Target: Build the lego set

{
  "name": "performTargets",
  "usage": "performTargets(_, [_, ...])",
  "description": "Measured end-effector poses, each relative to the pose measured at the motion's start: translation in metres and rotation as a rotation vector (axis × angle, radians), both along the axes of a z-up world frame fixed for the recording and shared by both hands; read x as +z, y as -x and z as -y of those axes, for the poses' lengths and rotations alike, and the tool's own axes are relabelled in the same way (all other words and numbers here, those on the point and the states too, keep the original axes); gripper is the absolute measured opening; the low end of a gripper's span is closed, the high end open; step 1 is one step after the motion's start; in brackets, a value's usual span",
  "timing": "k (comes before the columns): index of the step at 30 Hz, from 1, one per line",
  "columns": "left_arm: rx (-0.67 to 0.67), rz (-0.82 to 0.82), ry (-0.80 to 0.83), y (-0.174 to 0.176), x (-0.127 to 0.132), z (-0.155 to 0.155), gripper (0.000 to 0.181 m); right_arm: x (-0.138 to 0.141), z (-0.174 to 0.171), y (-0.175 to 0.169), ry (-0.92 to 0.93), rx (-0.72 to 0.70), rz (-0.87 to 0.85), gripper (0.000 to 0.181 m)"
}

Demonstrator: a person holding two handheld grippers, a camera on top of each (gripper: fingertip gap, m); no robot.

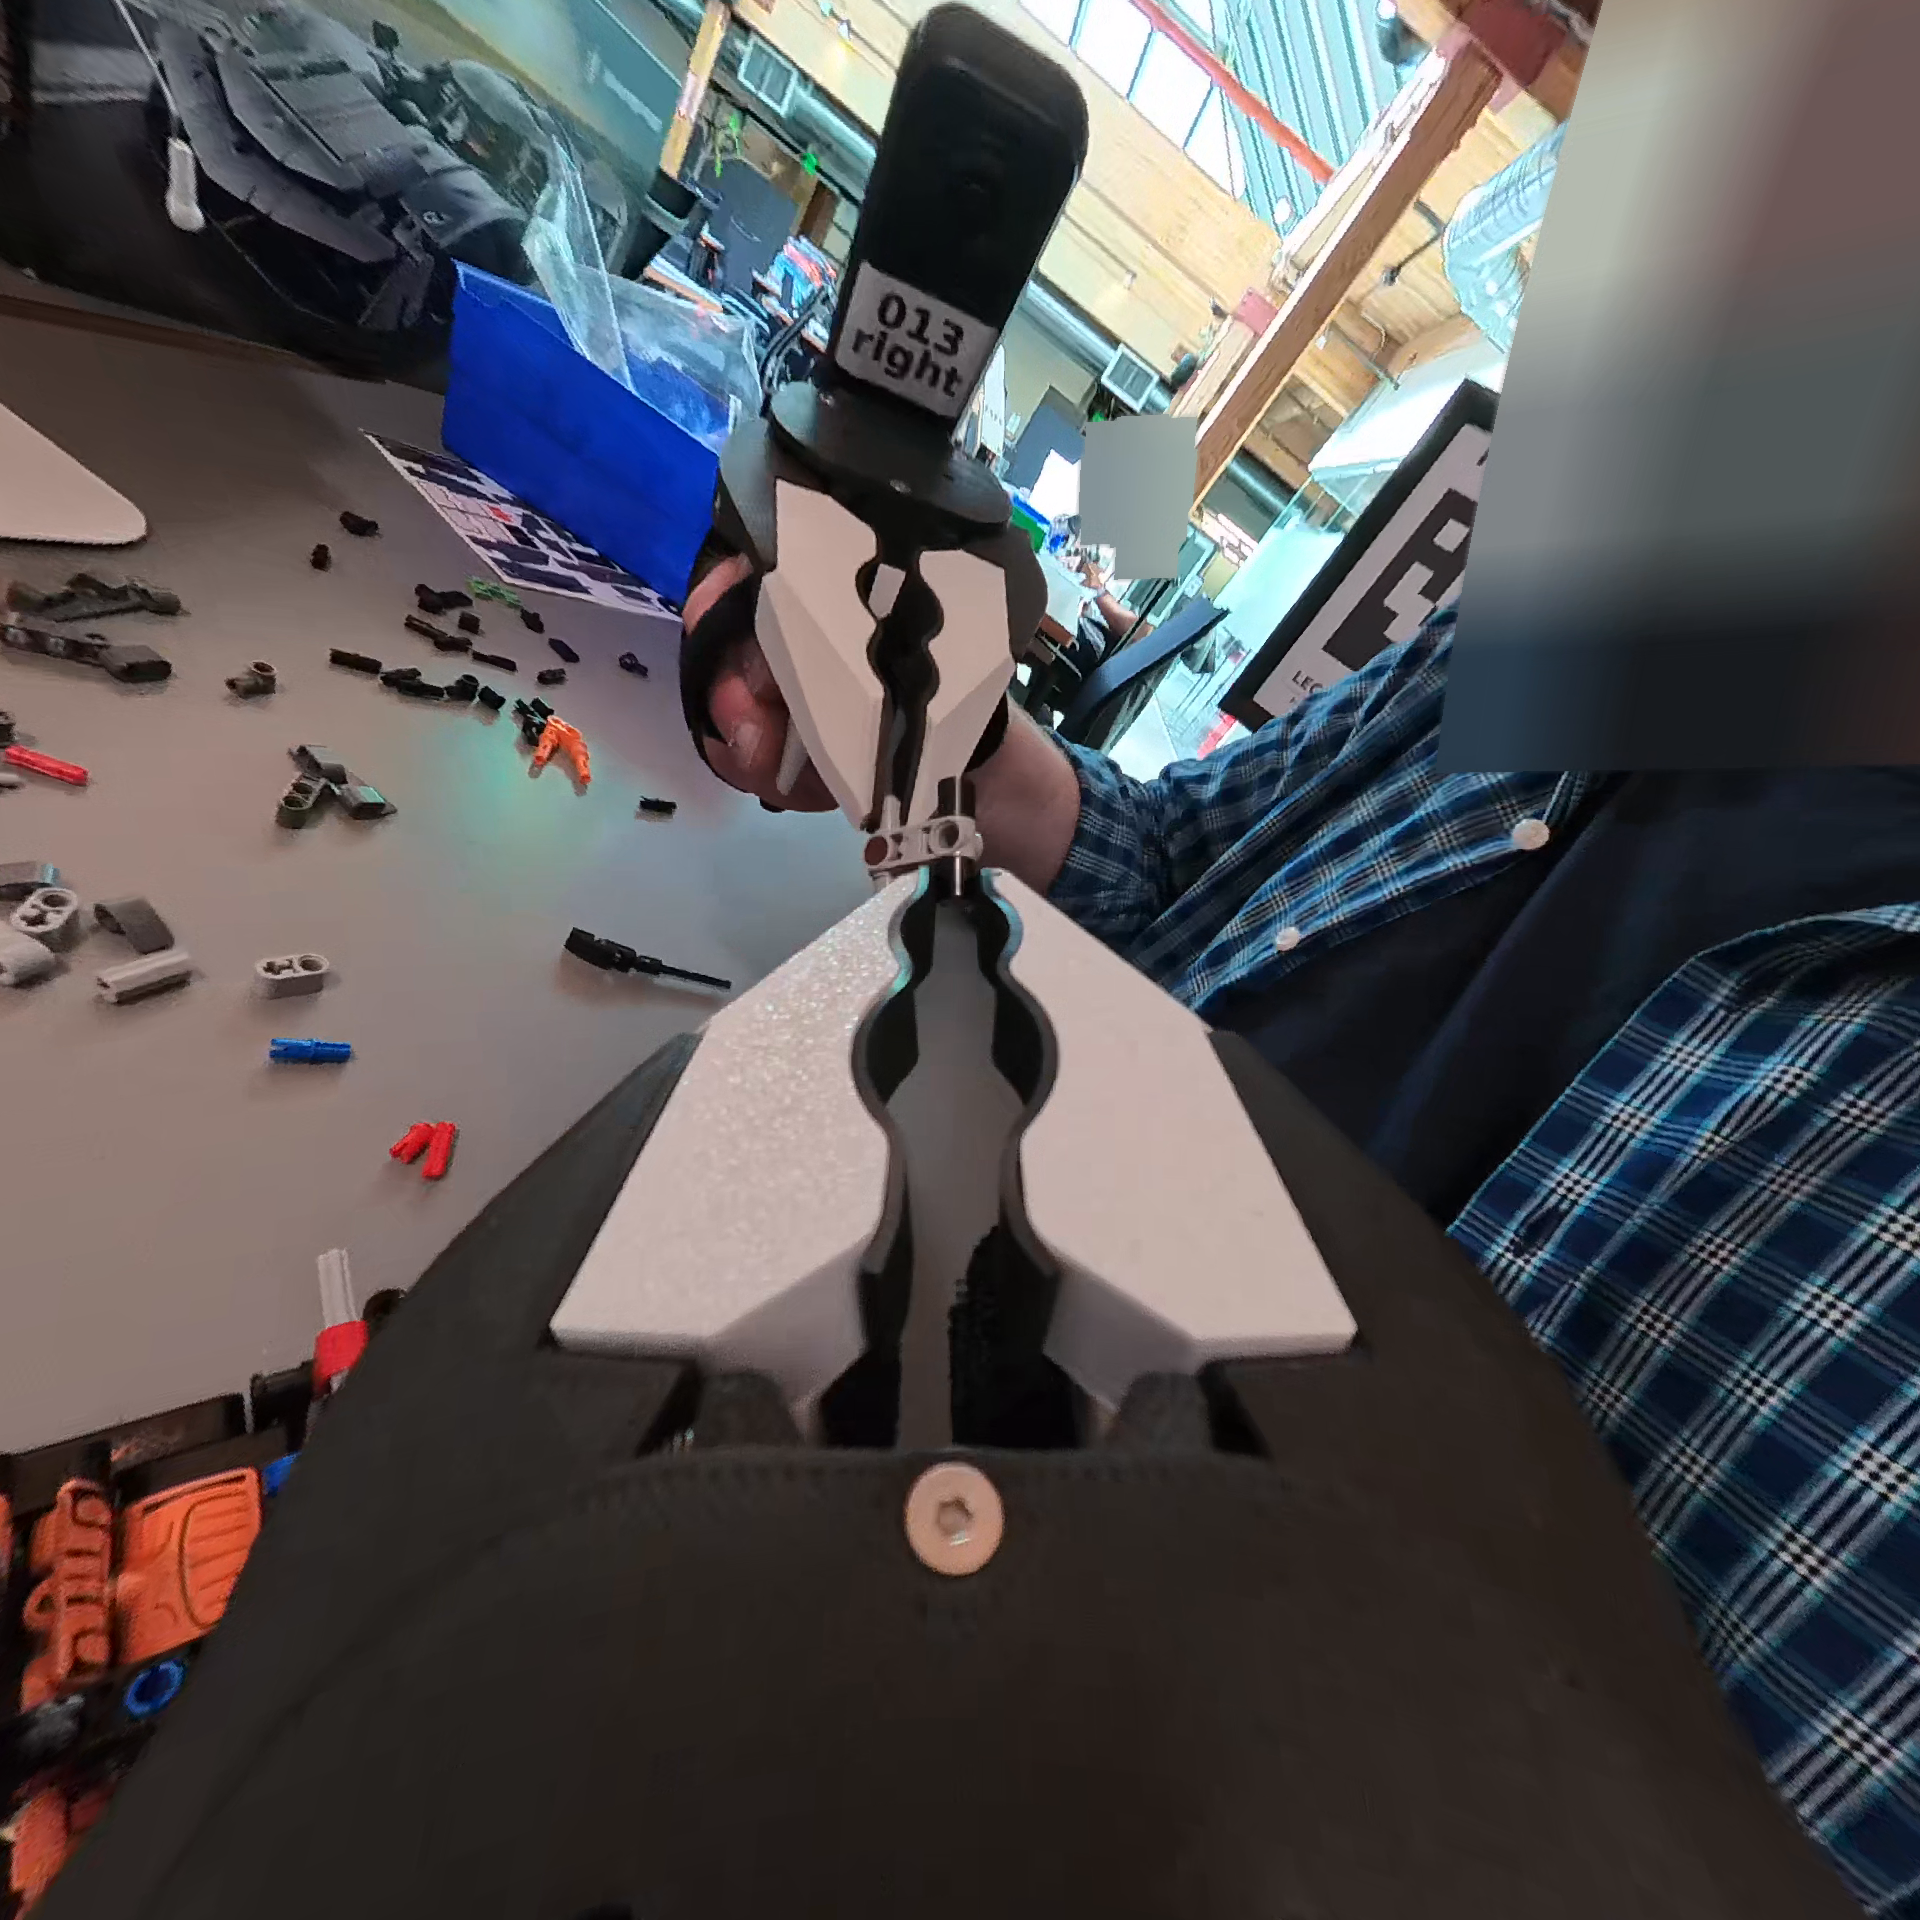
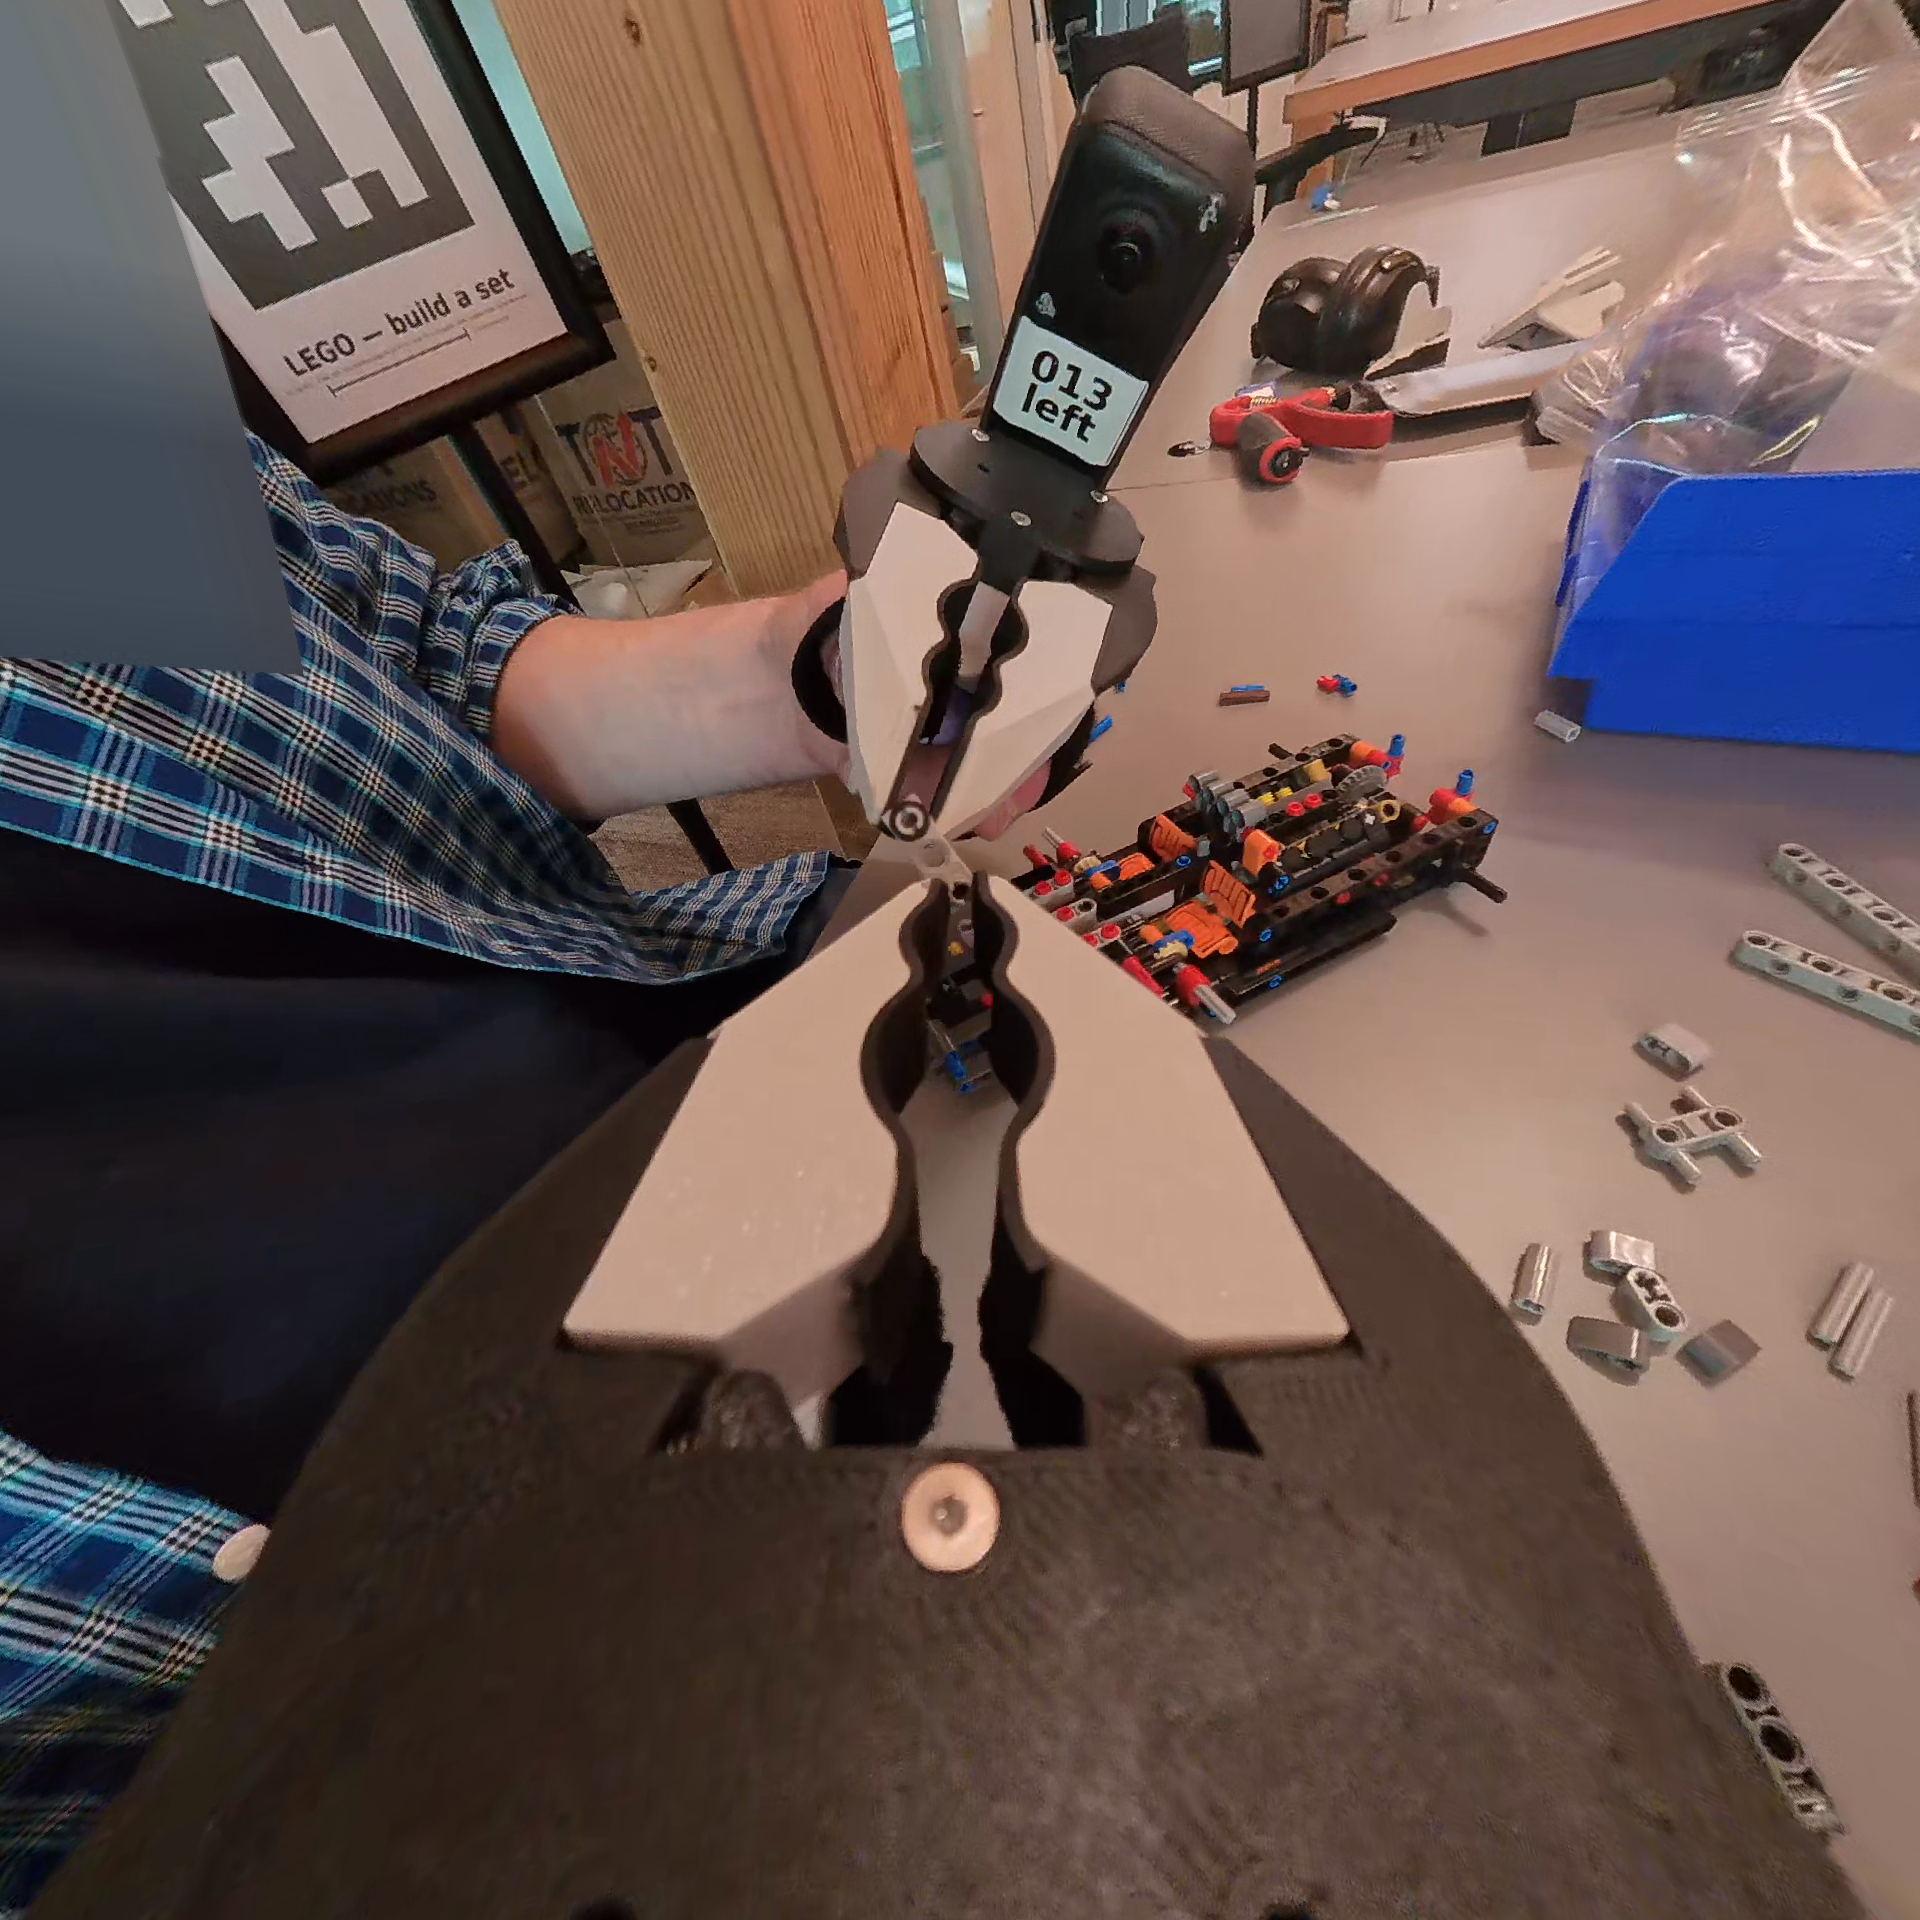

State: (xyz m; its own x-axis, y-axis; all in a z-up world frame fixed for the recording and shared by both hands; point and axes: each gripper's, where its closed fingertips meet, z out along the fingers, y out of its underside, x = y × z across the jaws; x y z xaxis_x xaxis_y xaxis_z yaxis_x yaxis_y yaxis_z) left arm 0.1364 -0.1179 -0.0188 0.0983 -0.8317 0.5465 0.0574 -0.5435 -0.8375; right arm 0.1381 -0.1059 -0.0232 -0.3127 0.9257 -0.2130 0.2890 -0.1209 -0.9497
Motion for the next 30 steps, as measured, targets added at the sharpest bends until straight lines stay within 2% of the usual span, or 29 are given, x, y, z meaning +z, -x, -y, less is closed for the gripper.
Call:
performTargets(10, [0.071,0.023,0.001,0.003,0.003,-0.014,0.008,0.004,-0.011,0.002,-0.003,-0.063,-0.018,0.001])
performTargets(18, [0.161,-0.017,-0.019,0.007,0.001,-0.028,0.020,0.008,-0.021,0.001,0.007,-0.118,-0.029,0.001])
performTargets(25, [0.214,-0.118,-0.063,0.017,-0.001,-0.026,0.026,0.007,-0.029,-0.003,0.022,-0.148,-0.034,0.001])
performTargets(30, [0.329,-0.345,-0.109,0.052,-0.015,-0.015,0.030,0.002,-0.039,-0.009,0.034,-0.191,-0.019,0.001])
